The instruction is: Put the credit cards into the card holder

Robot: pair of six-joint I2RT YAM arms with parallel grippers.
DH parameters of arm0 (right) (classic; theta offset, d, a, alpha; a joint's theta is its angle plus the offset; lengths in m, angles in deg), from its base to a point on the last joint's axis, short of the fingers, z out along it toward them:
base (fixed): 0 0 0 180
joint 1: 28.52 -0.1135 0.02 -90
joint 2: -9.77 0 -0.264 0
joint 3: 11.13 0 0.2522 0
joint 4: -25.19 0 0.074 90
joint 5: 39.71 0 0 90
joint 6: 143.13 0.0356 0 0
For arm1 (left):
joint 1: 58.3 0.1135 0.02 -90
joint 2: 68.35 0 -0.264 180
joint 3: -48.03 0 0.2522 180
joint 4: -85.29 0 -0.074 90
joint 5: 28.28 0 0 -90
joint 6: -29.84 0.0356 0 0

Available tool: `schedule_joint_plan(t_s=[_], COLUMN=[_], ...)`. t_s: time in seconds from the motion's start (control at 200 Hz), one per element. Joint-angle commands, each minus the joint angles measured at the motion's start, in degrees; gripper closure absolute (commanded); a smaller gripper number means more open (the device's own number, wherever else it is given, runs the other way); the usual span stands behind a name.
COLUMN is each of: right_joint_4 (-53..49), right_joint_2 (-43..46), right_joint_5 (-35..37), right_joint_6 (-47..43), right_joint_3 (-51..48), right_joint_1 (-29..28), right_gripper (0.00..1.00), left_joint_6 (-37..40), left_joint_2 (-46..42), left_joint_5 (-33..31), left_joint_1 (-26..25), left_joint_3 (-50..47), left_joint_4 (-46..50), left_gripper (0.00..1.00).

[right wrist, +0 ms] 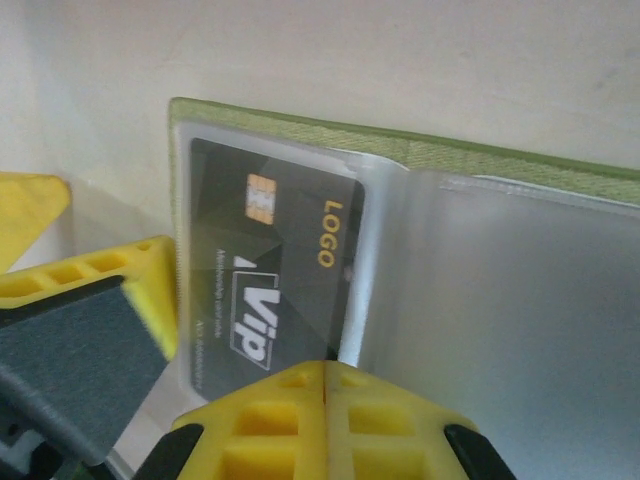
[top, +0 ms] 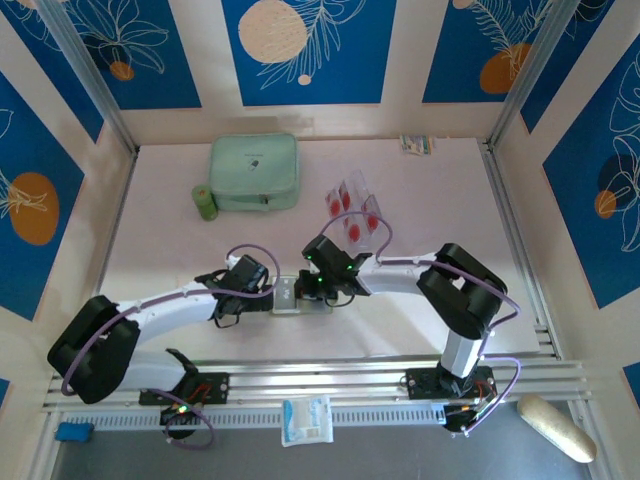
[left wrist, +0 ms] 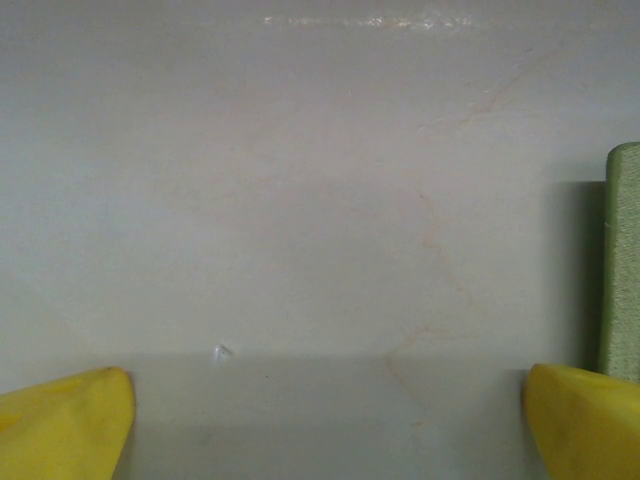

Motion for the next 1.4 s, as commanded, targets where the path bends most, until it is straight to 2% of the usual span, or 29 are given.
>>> schedule_joint_plan(t_s=[0.0,0.505,0.815,1.07,1.395], right_joint_4=[-0.3,-0.4,-0.1,0.2,0.8], right_joint_2=[-1.7,-3.9,-3.7,-3.6,-3.0], right_joint_5=[-0.2,-0.9,-1.4,-1.9,-2.5], right_joint_6=[0.2,0.6,1.0,1.5,2.4], right_joint_3=[1.6,3.6,3.6,3.5,3.2], right_joint_1=[-0.7,-1.6,-1.6,-1.5,-1.6], right_gripper=[0.98,0.99,0.98,0.94,0.88], left_joint_6=[-0.8,-0.9,-0.6,-0.4,-1.3], left_joint_2=[0.7,0.0,-4.6,-7.0,-3.7], left_joint_5=[0.8,1.0,1.6,4.3,7.2], left_joint_1=[0.5,0.5,0.5,0.5,0.5], left_joint_3=[-1.0,-1.1,2.0,5.7,6.0], left_joint_4=[-0.9,-0.8,2.5,3.8,1.2], left_gripper=[0.00,0.00,0.00,0.00,0.00])
